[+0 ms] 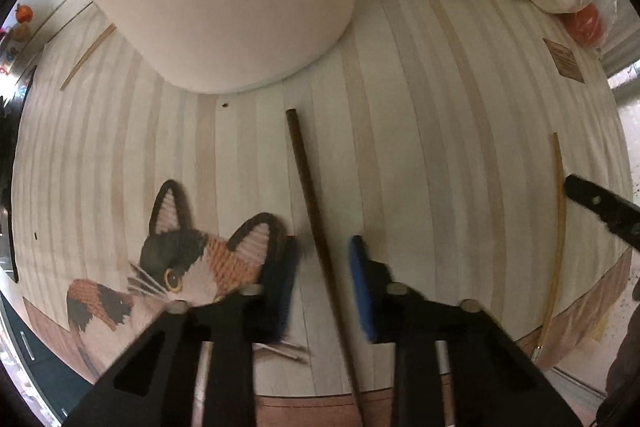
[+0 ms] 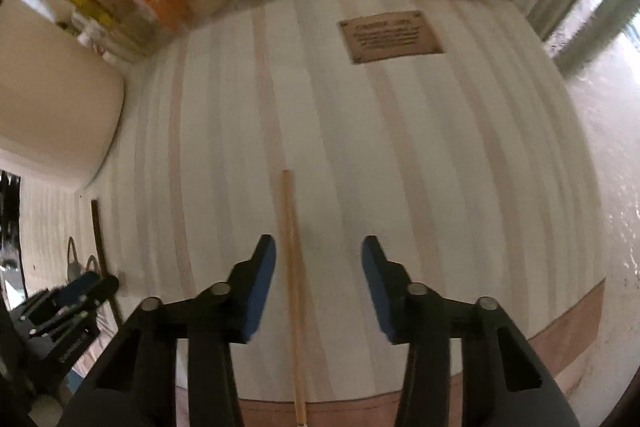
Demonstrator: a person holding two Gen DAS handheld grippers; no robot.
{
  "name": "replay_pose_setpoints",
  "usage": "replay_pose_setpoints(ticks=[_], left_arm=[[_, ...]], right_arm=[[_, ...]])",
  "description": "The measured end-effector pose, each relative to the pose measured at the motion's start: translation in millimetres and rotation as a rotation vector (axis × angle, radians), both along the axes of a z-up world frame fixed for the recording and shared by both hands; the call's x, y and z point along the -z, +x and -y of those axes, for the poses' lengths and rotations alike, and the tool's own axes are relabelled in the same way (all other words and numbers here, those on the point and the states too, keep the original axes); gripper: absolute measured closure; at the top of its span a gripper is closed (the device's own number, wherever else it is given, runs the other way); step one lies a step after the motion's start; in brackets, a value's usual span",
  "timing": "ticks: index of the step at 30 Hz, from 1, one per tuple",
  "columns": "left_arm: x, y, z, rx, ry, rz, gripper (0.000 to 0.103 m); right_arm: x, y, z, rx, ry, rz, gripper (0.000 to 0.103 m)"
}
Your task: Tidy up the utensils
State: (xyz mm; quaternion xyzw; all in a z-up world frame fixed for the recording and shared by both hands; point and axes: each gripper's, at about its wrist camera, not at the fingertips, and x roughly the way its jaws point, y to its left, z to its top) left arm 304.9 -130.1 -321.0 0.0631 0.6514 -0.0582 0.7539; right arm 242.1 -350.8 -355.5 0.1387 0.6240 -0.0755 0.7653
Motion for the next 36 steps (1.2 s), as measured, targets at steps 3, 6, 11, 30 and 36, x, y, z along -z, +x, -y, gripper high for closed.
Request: replay_pose_setpoints(ticks=[3,6,11,30,36], left_arm=[[0.8,-3.5,3.6,0.003,0.005,0.001,0.097],[-1.9,-5.3,-10.5,-0.017,0.008,-0.006,0.099],[-2.2,-11.0,-42.0,-0.055,0.016,-0.018,0.099],[0.3,-3.6,-101.5,-0.051,-0.062,-0.084,0.091],[2.7,1.5,-87.6,-0.019,-0.01,-0.061,0.098]], right_arm=[[2.6,2.7,-10.6,-0.032,-0.037,-0.007,0.089],[2.1,1.1,-16.8,-0.028,-0.032,-0.006,0.097],[1.7,-0.3,-43.6,-0.061,0.039,-0.015,0.097],[4.3,49.5,-117.8,-0.199,-0.018,-0.108,0.097],[9.2,56.5,-144.6,-0.206,-0.087,-0.098,0.097]])
